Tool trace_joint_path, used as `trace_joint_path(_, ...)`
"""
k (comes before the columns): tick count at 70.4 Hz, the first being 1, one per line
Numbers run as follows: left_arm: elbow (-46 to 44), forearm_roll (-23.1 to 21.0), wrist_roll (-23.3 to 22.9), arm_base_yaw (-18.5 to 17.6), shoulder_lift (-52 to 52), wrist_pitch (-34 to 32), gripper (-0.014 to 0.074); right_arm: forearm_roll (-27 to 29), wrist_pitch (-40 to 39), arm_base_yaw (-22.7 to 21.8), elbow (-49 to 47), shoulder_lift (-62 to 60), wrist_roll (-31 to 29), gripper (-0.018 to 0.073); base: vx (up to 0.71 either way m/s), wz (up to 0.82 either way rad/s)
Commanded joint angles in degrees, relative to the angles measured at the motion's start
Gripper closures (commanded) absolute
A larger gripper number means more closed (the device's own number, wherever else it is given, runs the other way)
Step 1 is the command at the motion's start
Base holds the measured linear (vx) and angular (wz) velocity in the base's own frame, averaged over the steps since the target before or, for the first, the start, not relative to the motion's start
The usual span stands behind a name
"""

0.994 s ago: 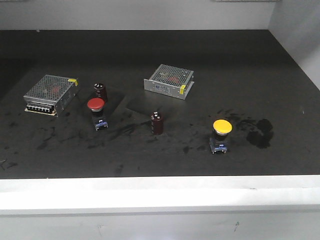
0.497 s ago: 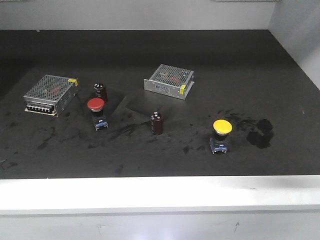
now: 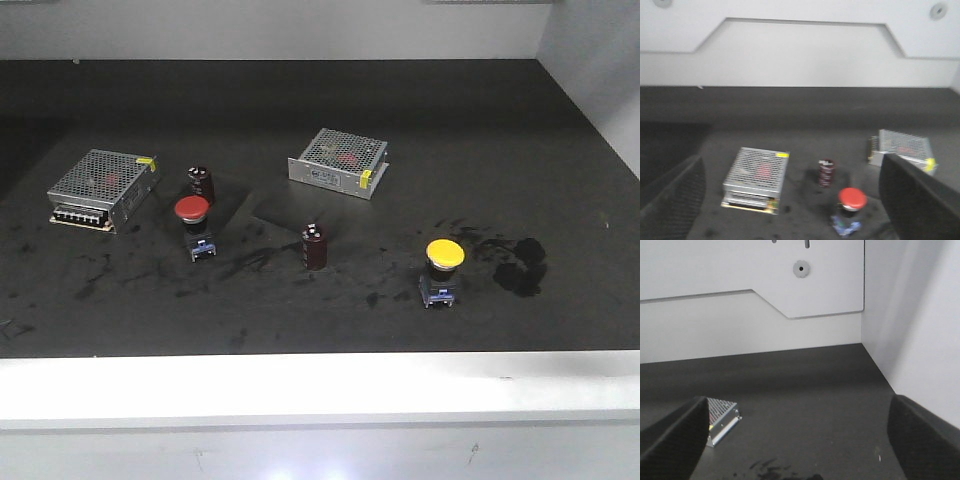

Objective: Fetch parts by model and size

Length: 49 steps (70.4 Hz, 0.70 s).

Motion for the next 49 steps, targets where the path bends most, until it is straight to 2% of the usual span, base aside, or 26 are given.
trace_joint_path(1, -2.9, -4.1, -0.3, -0.3, 1.9, -0.4, -0.0015, -0.6, -6.3, -0.2, -1.9, 0.3, -0.4, -0.0076, 0.0, 0.0)
trace_joint_path(6, -5.0, -6.4, 0.7, -0.3, 4.5, 4.2, -0.0011, -0.2, -7.4, 0.0, -1.9, 0.3, -0.3, -0.005, 0.0, 0.0)
trace_joint_path(18, -11.5, -12.5, 2.3, -0.3, 13.1, 13.3, -0.0011, -0.9, -9.9, 5.1, -1.9, 0.6, -0.5, -0.0009, 0.0, 0.0)
trace_joint_path(26, -15.5, -12.7, 2.2, -0.3, 19.5, 15.5, -0.001, -0.9, -9.9, 7.8, -1.9, 2.4, -0.5, -0.0008, 0.0, 0.0)
trace_joint_path(33, -19.3, -13.6, 1.9, -0.5, 25.9, 18.3, -0.001, -0.9, -9.9, 7.8, -1.9, 4.2, -0.5, -0.0008, 0.0, 0.0)
trace_joint_path(41, -24.8, -13.7, 1.7, -2.6, 32.7, 20.9, -0.0006, -0.9, -9.9, 7.8, -1.9, 6.2, -0.5, -0.0008, 0.0, 0.0)
trace_joint_path(49, -30.1, -12.7, -2.3, -5.7, 39.1, 22.4, 0.0002, -0.9, -9.8, 7.8, -1.9, 7.5, -0.5, -0.0008, 0.0, 0.0)
